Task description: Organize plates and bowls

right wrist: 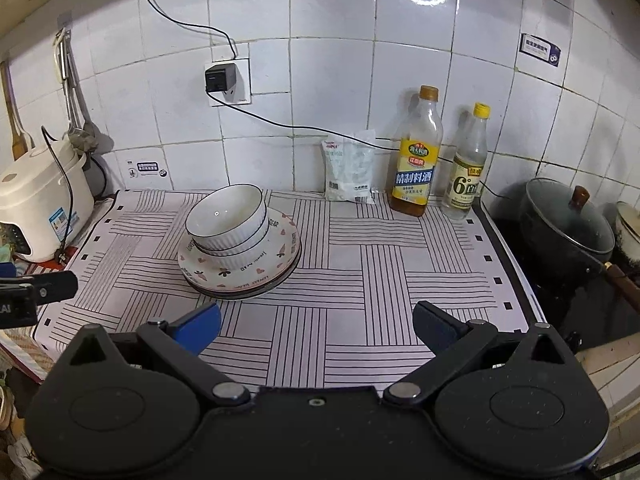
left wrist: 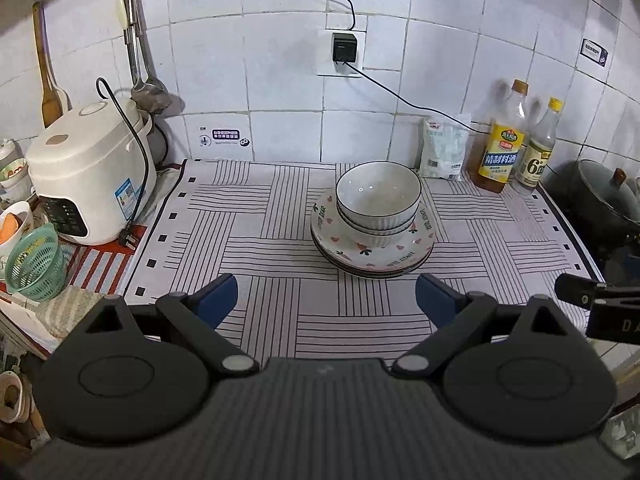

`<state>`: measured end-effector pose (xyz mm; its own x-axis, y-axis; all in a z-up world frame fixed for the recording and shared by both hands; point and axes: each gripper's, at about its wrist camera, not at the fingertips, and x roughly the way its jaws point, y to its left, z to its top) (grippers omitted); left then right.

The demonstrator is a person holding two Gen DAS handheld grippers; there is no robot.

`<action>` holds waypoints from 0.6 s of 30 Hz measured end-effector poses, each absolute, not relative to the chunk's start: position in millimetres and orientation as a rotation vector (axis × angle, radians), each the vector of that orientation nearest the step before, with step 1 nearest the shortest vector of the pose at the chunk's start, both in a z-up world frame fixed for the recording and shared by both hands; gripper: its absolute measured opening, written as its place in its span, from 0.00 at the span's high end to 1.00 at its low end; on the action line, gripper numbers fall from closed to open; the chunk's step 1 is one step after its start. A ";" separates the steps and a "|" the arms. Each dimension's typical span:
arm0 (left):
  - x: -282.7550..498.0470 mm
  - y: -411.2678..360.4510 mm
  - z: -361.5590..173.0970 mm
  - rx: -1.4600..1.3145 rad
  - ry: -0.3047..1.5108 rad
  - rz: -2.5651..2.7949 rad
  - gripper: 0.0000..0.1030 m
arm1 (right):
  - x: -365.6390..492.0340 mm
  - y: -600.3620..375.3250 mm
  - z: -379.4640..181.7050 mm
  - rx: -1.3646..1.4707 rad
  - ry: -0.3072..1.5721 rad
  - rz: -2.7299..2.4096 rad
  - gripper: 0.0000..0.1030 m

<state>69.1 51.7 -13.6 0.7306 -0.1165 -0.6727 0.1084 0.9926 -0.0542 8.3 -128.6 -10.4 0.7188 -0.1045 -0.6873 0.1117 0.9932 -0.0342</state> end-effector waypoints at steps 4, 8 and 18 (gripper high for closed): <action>70.5 51.7 -14.2 -0.011 0.748 -0.117 0.06 | 9.6 -128.4 -11.5 0.014 0.766 -0.126 0.00; 70.4 53.1 -12.9 -0.010 0.737 -0.114 0.04 | 10.8 -126.9 -11.9 0.013 0.768 -0.128 0.00; 72.2 55.1 -12.4 -0.009 0.724 -0.125 0.04 | 12.8 -127.7 -13.8 0.013 0.773 -0.136 0.00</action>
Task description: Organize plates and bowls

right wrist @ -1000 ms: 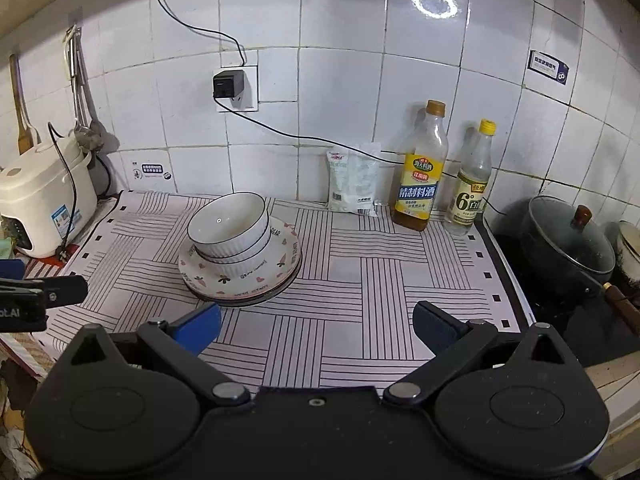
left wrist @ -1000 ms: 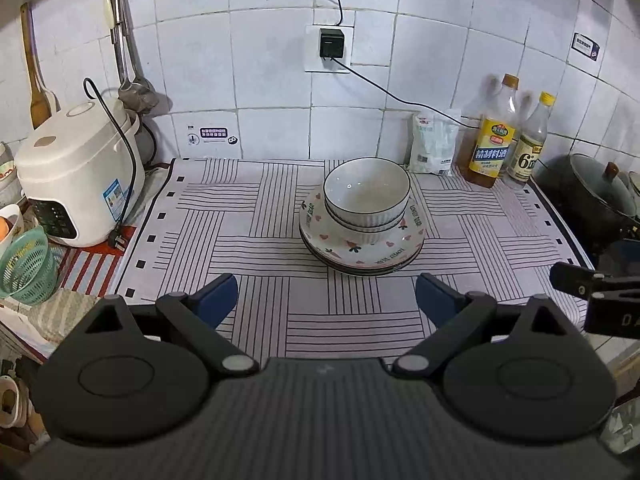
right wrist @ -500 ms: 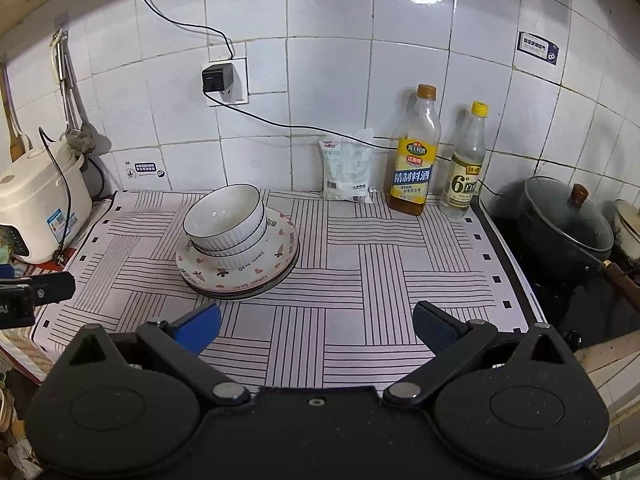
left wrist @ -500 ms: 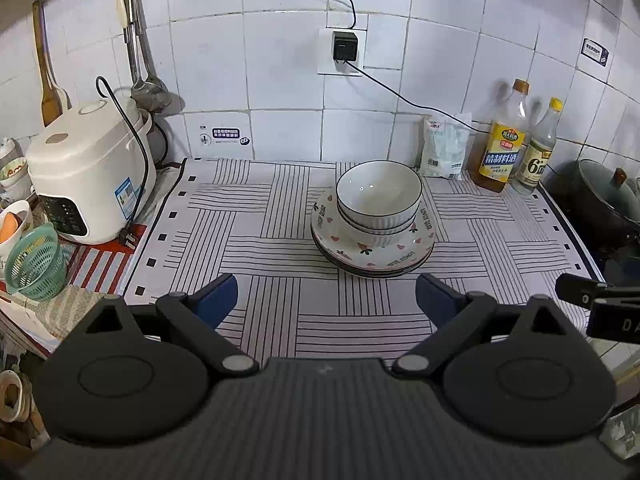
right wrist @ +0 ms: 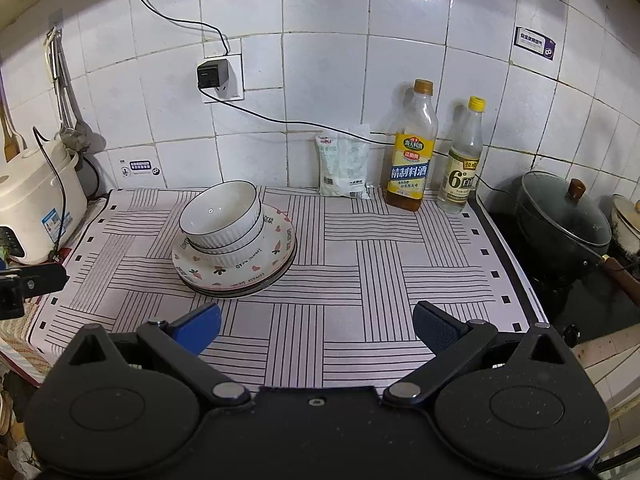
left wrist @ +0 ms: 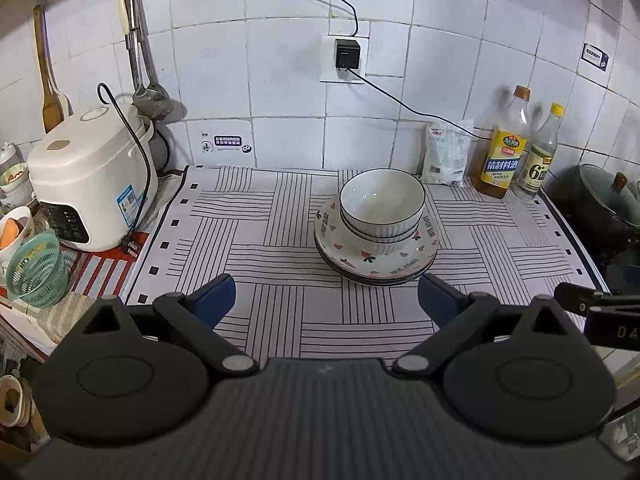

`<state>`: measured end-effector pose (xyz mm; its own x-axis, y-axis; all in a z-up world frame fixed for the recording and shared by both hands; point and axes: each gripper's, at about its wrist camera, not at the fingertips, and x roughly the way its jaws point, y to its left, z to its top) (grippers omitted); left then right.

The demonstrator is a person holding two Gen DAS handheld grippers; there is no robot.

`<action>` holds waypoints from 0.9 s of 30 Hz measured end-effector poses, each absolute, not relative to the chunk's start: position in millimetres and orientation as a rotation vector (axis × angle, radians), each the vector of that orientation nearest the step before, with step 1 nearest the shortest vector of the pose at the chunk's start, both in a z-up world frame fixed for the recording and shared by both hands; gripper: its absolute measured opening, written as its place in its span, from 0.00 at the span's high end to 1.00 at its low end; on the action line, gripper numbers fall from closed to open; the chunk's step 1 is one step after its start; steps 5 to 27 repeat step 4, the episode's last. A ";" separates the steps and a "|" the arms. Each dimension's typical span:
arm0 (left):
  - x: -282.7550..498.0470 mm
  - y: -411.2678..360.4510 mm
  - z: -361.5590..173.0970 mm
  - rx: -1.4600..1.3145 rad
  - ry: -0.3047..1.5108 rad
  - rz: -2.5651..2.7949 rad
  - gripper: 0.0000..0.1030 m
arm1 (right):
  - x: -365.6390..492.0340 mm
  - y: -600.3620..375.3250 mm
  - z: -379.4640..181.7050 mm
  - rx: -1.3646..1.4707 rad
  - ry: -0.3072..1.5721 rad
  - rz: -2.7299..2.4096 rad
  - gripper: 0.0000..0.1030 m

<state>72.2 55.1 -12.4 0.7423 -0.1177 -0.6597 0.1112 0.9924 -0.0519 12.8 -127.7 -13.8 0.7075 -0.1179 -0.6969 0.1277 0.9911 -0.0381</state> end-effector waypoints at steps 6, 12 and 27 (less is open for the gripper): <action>72.2 54.9 -12.6 -0.011 0.723 -0.127 0.04 | 14.3 -127.7 -14.8 0.007 0.775 -0.136 0.00; 72.2 54.9 -12.6 -0.011 0.723 -0.127 0.04 | 14.3 -127.7 -14.8 0.007 0.775 -0.136 0.00; 72.2 54.9 -12.6 -0.011 0.723 -0.127 0.04 | 14.3 -127.7 -14.8 0.007 0.775 -0.136 0.00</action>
